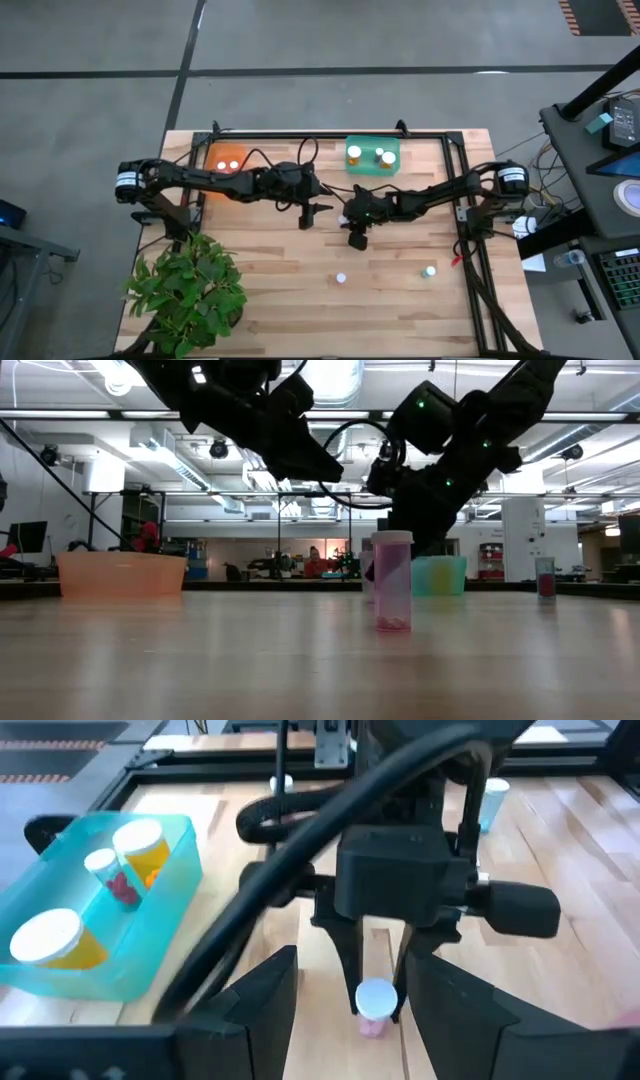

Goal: Pick and place medicine bottles into bin by pill shape (circle, oval)
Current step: Put the pink tablet bottle into the orange bin

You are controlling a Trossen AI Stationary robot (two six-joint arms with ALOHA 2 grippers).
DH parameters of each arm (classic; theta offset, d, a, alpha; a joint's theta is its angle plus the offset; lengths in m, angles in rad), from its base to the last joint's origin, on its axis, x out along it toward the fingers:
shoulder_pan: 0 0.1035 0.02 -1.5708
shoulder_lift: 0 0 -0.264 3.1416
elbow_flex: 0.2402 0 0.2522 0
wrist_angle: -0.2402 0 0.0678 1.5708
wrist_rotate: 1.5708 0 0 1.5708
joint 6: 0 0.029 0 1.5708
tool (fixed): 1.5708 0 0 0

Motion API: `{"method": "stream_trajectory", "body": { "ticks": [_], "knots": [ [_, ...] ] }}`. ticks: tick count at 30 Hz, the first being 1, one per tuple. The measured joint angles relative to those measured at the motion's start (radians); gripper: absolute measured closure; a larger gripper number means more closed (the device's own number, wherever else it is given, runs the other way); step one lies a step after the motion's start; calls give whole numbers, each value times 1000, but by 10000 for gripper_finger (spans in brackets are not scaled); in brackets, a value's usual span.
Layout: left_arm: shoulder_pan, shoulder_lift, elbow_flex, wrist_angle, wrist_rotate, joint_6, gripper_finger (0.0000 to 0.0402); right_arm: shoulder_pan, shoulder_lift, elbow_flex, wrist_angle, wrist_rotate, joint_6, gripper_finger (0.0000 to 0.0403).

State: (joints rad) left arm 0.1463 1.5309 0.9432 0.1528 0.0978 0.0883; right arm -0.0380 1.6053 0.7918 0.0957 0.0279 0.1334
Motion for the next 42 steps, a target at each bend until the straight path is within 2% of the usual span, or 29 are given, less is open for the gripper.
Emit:
{"method": "stream_trajectory", "body": {
  "ticks": [5, 13, 25, 32, 42],
  "knots": [
    [-9, -54, -5, -97, -1, -49, 233, 0, 13, 3, 25, -1, -3, 312],
    [-47, -121, -37, -84, -7, -45, 233, 0, 9, 1, 25, -1, -27, 307],
    [-45, -116, -56, -82, -55, -32, 233, 0, -15, 0, 16, -1, -14, 207],
    [-45, -116, -61, -77, -54, -31, 233, 0, -56, 0, -5, -2, -20, 204],
    [-45, -116, -63, -59, -54, -31, 233, 1, -201, -17, -101, -2, -82, 204]
  ]
}}
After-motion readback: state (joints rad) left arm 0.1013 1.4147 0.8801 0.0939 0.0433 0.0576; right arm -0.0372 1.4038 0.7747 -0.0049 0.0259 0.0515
